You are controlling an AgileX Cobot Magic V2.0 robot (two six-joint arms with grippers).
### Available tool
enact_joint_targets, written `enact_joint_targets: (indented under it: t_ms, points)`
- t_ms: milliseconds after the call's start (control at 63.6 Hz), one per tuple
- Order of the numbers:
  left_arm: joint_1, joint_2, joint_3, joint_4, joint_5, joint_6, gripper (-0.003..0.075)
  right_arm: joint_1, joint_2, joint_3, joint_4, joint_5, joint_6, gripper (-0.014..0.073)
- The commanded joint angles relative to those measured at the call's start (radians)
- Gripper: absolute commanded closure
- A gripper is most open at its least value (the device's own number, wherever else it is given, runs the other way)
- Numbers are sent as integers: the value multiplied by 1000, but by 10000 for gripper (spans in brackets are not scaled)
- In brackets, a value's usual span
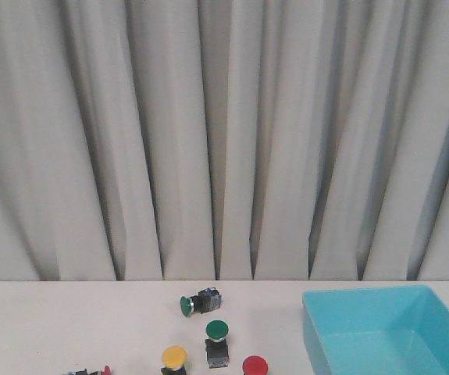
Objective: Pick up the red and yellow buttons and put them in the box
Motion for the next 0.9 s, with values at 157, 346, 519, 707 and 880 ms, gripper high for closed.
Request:
enact_joint_targets:
  t_ms: [157,346,519,707,880]
  points:
    - [-7,83,-224,2,57,-44,726,-5,99,-225,-12,2,17,596]
    - [-7,294,-463,27,182,-38,726,-5,305,-460,-14,159,15,596]
    - [-7,493,-642,27,309,-38,726,-5,501,-630,-14,331,15,596]
    - [-7,617,-667,26,430,-34,726,-5,643,-654,-10,434,15,596]
    - [-7,680,-666,28,547,-26,726,-5,704,-654,-10,482,15,596]
